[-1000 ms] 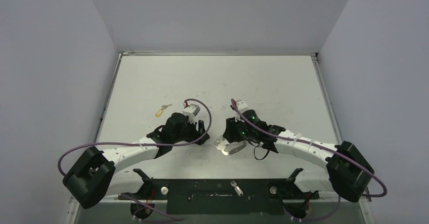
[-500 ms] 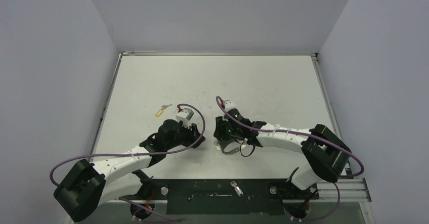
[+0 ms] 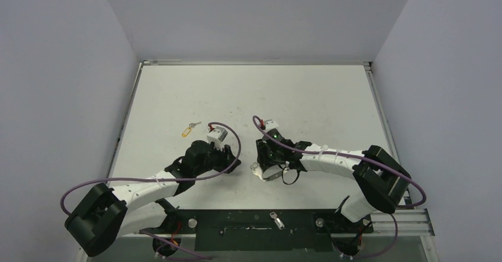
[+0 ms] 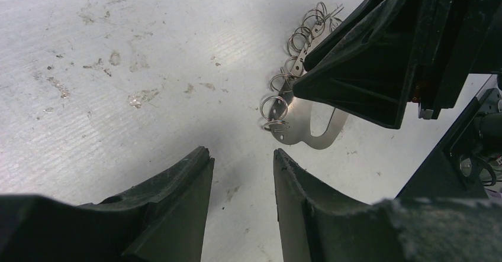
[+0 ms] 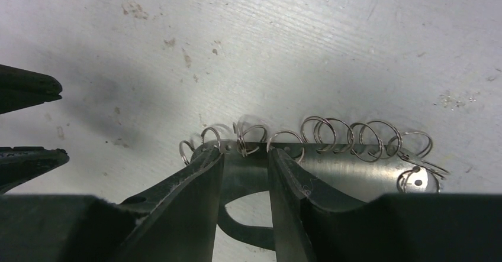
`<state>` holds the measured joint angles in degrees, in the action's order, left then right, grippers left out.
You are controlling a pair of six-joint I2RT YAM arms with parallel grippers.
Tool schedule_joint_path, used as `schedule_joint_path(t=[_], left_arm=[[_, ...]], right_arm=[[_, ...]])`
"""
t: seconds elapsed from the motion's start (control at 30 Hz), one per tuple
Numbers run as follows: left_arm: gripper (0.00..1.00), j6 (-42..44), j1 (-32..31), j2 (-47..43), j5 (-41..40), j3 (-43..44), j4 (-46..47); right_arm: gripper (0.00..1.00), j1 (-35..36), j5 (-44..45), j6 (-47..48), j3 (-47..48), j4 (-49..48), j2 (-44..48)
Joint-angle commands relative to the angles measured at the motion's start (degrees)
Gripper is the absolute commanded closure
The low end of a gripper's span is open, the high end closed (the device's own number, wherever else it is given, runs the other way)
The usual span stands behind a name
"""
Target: Put the keys on the keyring
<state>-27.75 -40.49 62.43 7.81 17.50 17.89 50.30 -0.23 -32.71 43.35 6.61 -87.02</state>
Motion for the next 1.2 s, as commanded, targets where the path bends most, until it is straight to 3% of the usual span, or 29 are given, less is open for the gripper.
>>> schedule_joint_path(t=[0.0,0.2,0.47,0.67,0.8,1.17], left_arm=[[0.60,1.05,0.29,1.26,1.66,1.05,4.94],[0.62,0.97,0.20,4.15,3.73,2.22,6.29],[0.62,0.96,0.16,5.39,4.23,2.64,6.11],[0.62,0.94,0.19,3.76,3.84,2.07,4.97],[0.62,1.36,0.23,1.99,3.21,1.20,4.70],[0.62,2.81,0.24,-0.38,2.47,-0.09,4.41]], right_arm=[[0.65,0.15,3.12,2.30,3.12,2.55,0.10],[0.74,0.87,-3.74,3.73,3.80,-0.26,0.01],[0.63,4.59,-8.01,11.19,5.31,-1.07,0.23],[0.64,7.26,-3.31,13.93,10.76,5.06,-5.79],[0.72,8.71,-0.14,14.38,13.56,8.17,-8.32],[0.77,9.68,3.02,14.56,13.25,9.62,-7.11]])
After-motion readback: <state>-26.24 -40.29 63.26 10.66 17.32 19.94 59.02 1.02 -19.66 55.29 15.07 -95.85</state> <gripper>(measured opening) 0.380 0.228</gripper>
